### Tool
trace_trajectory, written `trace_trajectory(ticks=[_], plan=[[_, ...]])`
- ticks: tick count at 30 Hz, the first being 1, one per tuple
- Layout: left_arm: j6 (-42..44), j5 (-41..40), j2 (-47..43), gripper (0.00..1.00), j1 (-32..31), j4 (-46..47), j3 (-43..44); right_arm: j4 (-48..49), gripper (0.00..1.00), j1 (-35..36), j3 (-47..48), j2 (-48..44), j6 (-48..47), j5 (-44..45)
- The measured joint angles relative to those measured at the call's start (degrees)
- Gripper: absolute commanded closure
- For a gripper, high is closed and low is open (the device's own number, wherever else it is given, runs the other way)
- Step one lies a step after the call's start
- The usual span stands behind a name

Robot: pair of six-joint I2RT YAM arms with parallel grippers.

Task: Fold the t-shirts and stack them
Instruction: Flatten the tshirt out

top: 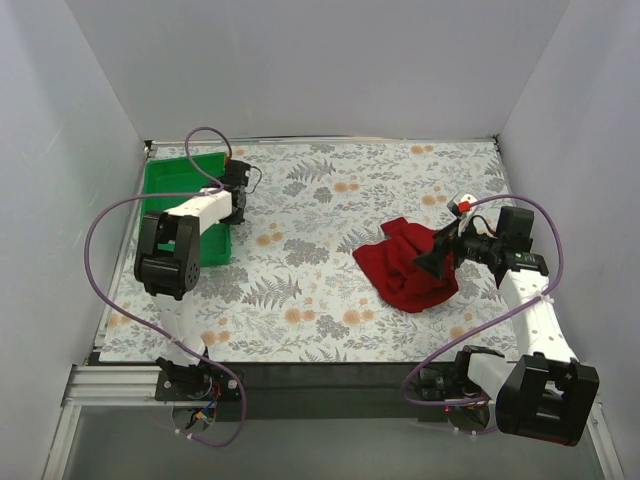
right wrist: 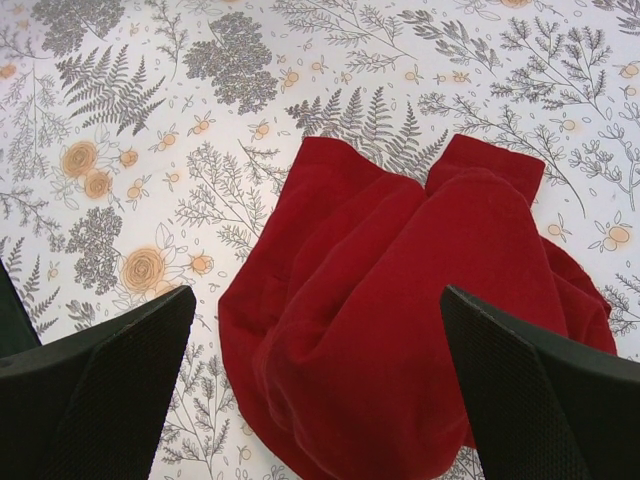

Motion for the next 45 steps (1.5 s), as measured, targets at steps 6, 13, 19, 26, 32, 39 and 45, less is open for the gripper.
trace_trajectory(ticks=[6, 13, 19, 26, 32, 39, 45], plan=[[4.07, 1.79, 1.14, 0.74, 4.66, 1.99, 1.62, -0.04, 0.02, -0.07, 0.0, 0.83, -0.04, 0.0], [7.78, 2.62, 7.43, 0.59, 6.97, 3.39, 7.39, -0.07, 0.02, -0.48, 0.0, 1.16, -0.07, -0.04], [8.92, 2.49, 9.25, 0.5, 7.74, 4.04, 10.67, -0.07, 0.02, -0.85, 0.0, 1.53, -0.07, -0.46], [8.9, 2.23, 9.07, 0.61, 8.33, 4.72, 10.25, -0.07, 0.02, -0.85, 0.0, 1.79, -0.07, -0.81], [9.55, 1.99, 7.69, 0.73, 8.31, 6.05, 7.58, -0.07, 0.02, -0.85, 0.0, 1.79, -0.07, -1.11], [10.6, 4.5, 7.1, 0.74, 8.41, 6.64, 6.75, -0.07, 0.02, -0.85, 0.0, 1.79, -0.07, -1.33], [12.09, 6.62, 7.1, 0.74, 8.68, 7.26, 6.78, -0.07, 0.02, -0.9, 0.0, 1.79, -0.07, -1.33]])
